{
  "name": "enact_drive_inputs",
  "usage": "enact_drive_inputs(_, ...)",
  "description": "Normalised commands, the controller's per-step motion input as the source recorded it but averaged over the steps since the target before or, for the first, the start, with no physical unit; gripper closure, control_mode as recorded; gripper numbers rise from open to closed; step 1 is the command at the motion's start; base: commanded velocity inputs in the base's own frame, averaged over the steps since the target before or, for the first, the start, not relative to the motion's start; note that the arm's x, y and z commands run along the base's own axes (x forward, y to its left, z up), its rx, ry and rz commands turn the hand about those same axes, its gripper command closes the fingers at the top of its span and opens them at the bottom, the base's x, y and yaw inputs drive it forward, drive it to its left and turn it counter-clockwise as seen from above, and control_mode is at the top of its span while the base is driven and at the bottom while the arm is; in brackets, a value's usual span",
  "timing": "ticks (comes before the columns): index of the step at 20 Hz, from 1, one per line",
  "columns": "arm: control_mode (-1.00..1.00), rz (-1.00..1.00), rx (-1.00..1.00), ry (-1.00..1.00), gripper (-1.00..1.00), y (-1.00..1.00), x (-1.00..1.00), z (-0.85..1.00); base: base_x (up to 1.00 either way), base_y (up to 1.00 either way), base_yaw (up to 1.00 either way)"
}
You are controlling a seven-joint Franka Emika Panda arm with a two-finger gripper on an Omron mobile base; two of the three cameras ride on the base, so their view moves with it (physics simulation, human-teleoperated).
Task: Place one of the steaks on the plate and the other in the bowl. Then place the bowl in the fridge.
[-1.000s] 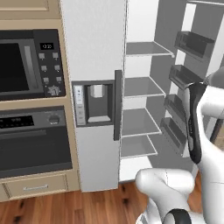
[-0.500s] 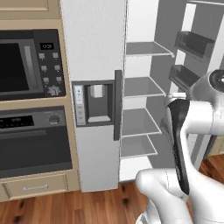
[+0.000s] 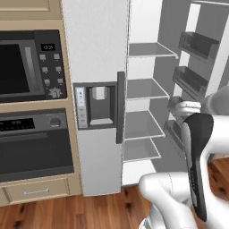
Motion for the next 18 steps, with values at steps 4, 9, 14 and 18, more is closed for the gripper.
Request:
enact_drive_inputs(4,-1.00,0.09,-0.03,0.01,-1.00,0.64,-0.06,0.20,0.00,0.00,0.00)
enact_drive_inputs(9,1.00,0.06,-0.01,0.00,-1.00,0.54,-0.27,0.01,-0.20,0.06,0.05)
enact_drive_inputs(14,1.00,0.00,0.00,0.00,-1.00,0.00,0.00,0.00,-1.00,0.31,0.25)
enact_drive_inputs(18,1.00,0.00,0.00,0.00,-1.00,0.00,0.00,0.00,-1.00,0.44,0.06)
